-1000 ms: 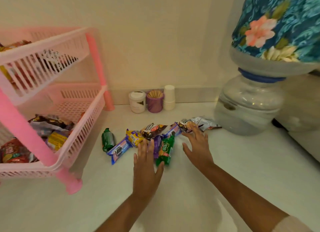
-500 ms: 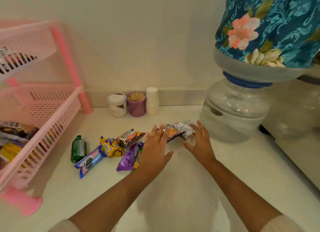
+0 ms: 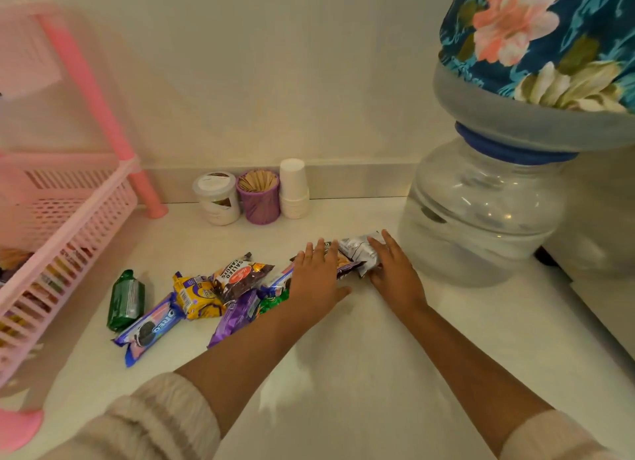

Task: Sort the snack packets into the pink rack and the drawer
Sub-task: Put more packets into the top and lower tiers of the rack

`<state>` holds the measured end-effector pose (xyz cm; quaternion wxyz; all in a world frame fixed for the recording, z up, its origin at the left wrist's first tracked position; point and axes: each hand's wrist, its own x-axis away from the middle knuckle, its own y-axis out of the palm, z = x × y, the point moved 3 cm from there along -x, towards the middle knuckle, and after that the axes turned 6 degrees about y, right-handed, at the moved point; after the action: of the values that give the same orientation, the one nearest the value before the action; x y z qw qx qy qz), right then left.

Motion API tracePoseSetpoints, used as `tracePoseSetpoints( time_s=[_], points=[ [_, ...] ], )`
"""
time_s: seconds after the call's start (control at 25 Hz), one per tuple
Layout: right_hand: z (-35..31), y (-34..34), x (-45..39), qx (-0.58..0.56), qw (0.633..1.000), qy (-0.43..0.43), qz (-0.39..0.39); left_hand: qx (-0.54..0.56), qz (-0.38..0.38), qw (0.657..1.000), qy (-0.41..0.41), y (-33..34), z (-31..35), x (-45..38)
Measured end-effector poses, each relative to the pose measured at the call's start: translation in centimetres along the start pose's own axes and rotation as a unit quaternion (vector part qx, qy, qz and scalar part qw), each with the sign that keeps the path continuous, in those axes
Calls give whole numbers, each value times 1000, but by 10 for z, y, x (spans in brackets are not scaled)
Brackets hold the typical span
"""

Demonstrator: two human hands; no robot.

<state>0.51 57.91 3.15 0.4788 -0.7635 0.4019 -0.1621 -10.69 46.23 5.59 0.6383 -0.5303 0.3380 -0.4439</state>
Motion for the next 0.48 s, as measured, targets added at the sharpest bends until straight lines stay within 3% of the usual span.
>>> tracePoseSetpoints(
  time_s=[0.12, 0.48],
  points=[
    [2, 3, -2, -16, 1000, -6, 5, 10, -2, 1000, -15, 6, 3, -4],
    [11, -14, 23, -54, 996, -2, 74, -5, 57, 998, 41, 5, 13, 16]
  ],
)
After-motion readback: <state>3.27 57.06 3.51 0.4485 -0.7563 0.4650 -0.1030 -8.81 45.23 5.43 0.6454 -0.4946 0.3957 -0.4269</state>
